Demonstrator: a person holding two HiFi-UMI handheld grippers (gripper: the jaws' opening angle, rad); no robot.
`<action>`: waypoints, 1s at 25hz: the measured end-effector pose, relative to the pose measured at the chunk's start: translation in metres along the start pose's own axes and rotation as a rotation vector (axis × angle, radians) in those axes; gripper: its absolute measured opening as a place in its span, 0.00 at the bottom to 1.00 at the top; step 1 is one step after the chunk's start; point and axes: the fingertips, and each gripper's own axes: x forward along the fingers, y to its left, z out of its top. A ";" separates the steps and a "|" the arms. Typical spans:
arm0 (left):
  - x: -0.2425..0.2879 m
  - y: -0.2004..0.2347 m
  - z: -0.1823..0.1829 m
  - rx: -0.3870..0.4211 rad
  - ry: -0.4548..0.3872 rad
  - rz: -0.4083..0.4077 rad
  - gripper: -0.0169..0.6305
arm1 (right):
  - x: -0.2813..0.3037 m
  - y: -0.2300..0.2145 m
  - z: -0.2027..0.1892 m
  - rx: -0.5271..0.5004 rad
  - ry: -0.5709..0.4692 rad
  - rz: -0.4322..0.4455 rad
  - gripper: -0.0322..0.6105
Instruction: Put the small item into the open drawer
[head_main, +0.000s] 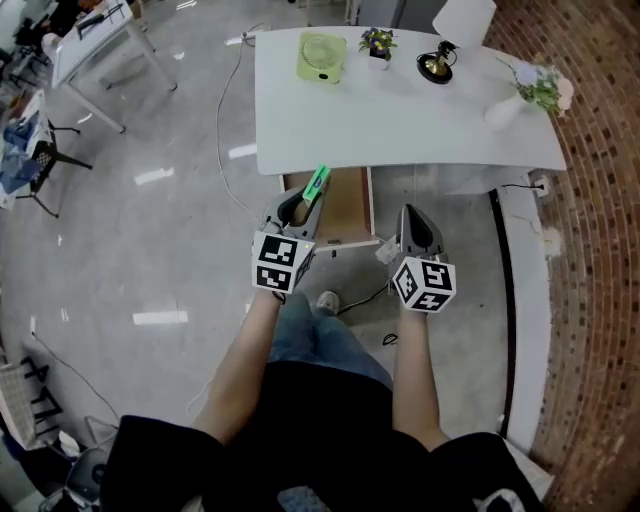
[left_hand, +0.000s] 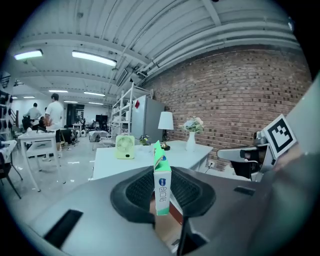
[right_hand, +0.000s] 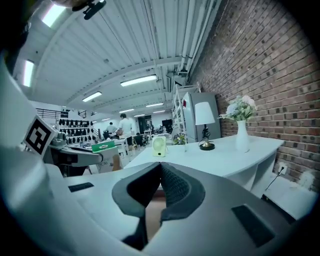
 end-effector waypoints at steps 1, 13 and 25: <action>0.000 0.002 -0.002 -0.004 0.002 0.016 0.18 | 0.005 0.002 -0.003 -0.002 0.007 0.018 0.05; 0.002 0.012 -0.034 -0.035 0.052 0.089 0.18 | 0.050 0.027 -0.024 -0.030 0.096 0.123 0.05; 0.047 0.037 -0.113 -0.055 0.136 0.106 0.18 | 0.100 0.036 -0.097 -0.038 0.206 0.155 0.05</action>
